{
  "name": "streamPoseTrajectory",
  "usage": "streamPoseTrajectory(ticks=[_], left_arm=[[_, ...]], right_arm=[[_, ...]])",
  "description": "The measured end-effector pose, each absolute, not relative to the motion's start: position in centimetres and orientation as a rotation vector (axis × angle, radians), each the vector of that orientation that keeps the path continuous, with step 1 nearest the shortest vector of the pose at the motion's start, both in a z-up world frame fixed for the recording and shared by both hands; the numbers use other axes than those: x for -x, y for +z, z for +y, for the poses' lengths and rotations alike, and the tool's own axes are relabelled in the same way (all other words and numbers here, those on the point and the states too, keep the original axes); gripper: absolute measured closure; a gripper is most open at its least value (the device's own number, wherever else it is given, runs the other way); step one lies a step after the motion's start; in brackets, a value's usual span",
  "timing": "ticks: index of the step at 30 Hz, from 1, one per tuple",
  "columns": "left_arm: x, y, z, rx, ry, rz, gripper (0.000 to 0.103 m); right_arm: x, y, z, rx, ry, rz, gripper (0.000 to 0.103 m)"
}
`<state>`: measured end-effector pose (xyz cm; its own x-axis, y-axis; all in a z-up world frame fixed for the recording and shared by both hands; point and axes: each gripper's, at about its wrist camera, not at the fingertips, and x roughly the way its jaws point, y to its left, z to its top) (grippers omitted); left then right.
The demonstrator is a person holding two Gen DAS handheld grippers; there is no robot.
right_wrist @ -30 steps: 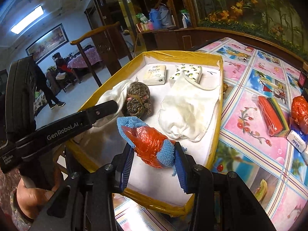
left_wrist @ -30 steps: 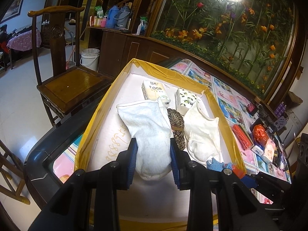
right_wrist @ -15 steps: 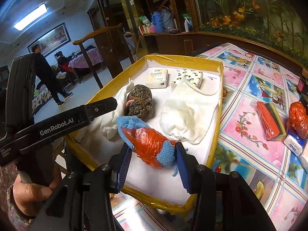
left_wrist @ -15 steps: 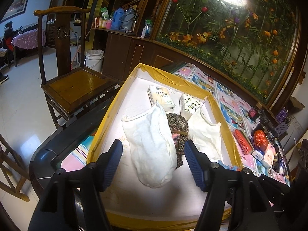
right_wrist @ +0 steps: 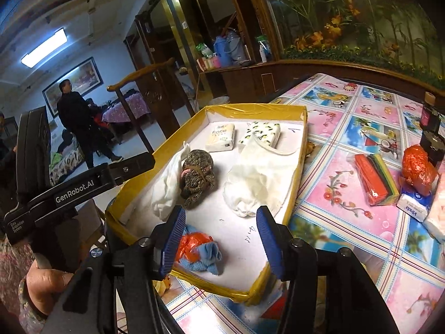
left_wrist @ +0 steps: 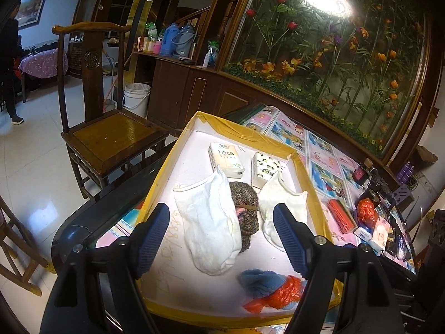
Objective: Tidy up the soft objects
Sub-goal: 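Move both open tools back over the table toward the remaining items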
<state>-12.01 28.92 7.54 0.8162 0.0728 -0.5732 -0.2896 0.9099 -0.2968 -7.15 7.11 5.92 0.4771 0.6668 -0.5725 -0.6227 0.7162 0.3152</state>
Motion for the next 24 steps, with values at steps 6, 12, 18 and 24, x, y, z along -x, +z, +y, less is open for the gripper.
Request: streamPoseTrajectory(ticks=[6,12,18,24], left_arm=[[11.8,8.2,27.1,0.356,0.17,0.586,0.027],[11.5,8.8,24.6,0.318,0.123,0.583,0.027],[11.3,9.0,20.1,0.251,0.032,0.586,0.027],[10.4,7.6,13.7,0.165,-0.115,0.641,0.027]], right_arm=[[6.7,6.4,4.2,-0.131,0.752,0.724,0.045],[6.4,6.7,1.0,-0.198,0.715,0.72,0.044],[6.4,7.1,-2.6,-0.262,0.666,0.701,0.042],[6.1,7.6,-7.5,-0.358,0.596,0.677,0.04]])
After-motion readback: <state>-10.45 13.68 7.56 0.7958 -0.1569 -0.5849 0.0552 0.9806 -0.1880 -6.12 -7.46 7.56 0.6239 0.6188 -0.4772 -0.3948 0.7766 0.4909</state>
